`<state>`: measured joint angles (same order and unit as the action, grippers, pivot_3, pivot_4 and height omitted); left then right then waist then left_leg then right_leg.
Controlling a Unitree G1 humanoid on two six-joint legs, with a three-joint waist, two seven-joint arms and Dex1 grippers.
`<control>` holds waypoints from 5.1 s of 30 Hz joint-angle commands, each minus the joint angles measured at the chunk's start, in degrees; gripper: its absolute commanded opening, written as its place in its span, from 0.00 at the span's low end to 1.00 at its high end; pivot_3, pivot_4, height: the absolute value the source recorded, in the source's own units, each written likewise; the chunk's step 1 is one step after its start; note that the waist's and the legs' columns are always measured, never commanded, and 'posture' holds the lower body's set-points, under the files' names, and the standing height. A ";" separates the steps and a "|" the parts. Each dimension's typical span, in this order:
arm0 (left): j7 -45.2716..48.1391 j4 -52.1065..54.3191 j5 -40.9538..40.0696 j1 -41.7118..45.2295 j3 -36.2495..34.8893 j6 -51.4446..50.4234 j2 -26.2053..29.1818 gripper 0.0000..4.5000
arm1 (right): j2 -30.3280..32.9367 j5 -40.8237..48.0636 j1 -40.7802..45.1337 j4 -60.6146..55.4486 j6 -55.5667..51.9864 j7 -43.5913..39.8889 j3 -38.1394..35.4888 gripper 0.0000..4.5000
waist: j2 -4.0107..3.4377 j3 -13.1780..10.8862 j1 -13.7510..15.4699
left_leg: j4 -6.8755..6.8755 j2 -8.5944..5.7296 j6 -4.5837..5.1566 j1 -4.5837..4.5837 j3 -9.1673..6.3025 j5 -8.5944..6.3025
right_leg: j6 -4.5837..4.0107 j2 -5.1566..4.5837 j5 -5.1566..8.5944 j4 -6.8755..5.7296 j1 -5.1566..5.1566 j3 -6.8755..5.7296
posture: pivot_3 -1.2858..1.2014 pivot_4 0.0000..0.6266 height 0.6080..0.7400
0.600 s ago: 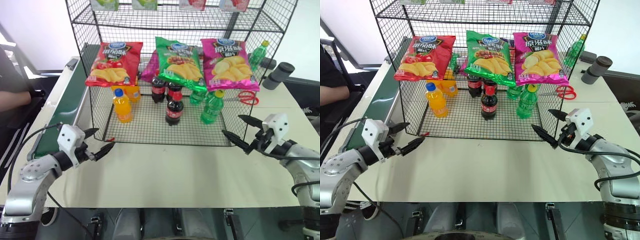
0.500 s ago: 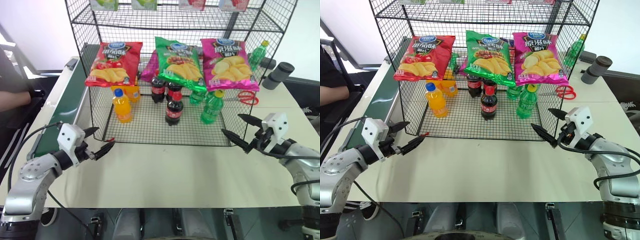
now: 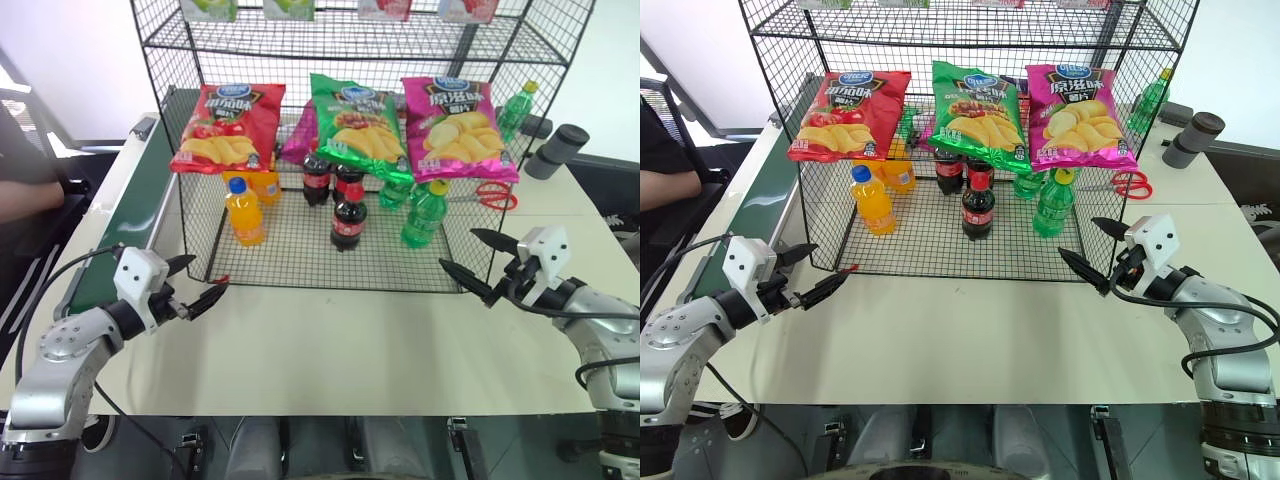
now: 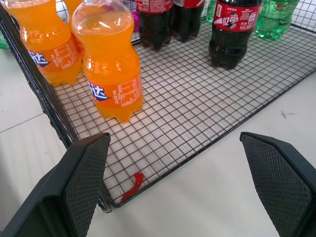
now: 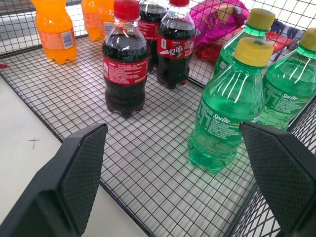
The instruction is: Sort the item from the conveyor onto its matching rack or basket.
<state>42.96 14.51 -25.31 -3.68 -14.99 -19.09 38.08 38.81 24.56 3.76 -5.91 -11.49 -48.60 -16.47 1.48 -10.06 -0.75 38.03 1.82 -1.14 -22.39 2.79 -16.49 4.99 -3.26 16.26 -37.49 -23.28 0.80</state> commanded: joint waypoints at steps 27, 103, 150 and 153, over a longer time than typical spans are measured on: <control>-1.23 -0.79 -0.17 1.90 -2.46 0.89 -0.24 1.00 | -1.04 -1.09 2.52 1.76 2.36 1.00 0.64 0.99 | -0.01 0.01 -0.08 | 0.03 0.01 0.00 0.01 0.00 0.00 | 0.00 0.02 0.00 -0.03 0.01 0.00 | 0.52 0.24 1.00; -26.84 -3.67 -2.85 4.25 -17.12 -5.17 -10.81 1.00 | -11.41 -6.44 5.66 -2.93 -0.64 12.74 10.98 0.99 | 0.06 0.07 -0.04 | 0.10 0.00 0.00 0.04 -0.02 0.00 | 0.01 0.01 -0.01 -0.14 0.02 0.00 | 0.52 0.24 1.00; -33.30 -16.68 7.07 11.09 -13.12 12.37 -15.79 1.00 | -17.67 -7.92 8.77 -2.85 2.82 7.30 21.02 0.99 | 0.15 0.13 -0.06 | 0.11 0.01 -0.01 0.04 -0.03 0.00 | 0.02 -0.05 -0.01 -0.19 -0.01 -0.04 | 0.52 0.24 1.00; -33.08 -16.80 7.16 11.06 -13.00 12.44 -15.67 1.00 | -17.85 -7.84 8.61 -3.19 2.65 7.32 21.19 0.99 | 0.15 0.13 -0.04 | 0.11 0.00 -0.01 0.04 -0.03 0.00 | 0.02 -0.06 -0.01 -0.19 -0.01 -0.04 | 0.52 0.24 1.00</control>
<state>9.76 -3.38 -18.02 6.96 -27.75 -8.01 22.10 21.29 16.49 11.86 -6.97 -9.29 -41.34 4.64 1.62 -9.93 -0.80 38.14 1.82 -1.14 -22.35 2.76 -16.49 5.01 -3.32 16.25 -37.68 -23.29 0.76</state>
